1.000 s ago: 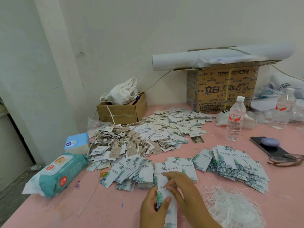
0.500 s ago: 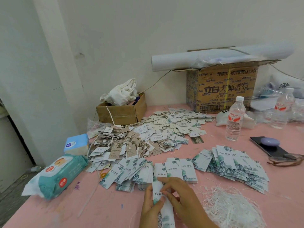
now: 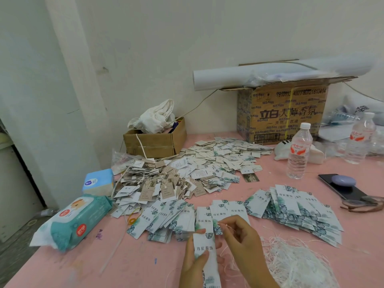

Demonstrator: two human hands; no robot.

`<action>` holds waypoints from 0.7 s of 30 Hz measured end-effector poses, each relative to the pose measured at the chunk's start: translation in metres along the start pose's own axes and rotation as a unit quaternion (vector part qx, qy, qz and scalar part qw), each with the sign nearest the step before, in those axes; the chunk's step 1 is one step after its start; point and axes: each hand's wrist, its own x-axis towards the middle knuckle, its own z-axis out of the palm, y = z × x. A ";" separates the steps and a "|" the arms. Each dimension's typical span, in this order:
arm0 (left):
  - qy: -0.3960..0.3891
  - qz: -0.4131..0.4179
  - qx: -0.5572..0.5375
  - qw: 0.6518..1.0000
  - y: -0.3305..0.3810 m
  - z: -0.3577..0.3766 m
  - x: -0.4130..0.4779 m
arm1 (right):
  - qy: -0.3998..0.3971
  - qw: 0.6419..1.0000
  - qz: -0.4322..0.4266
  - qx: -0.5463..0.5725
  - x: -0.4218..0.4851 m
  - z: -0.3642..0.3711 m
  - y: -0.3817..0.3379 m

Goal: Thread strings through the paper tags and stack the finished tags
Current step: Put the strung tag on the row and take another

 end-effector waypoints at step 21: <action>0.014 0.052 0.069 0.996 -0.011 -0.002 0.004 | 0.010 0.984 -0.023 -0.175 -0.005 -0.004 -0.011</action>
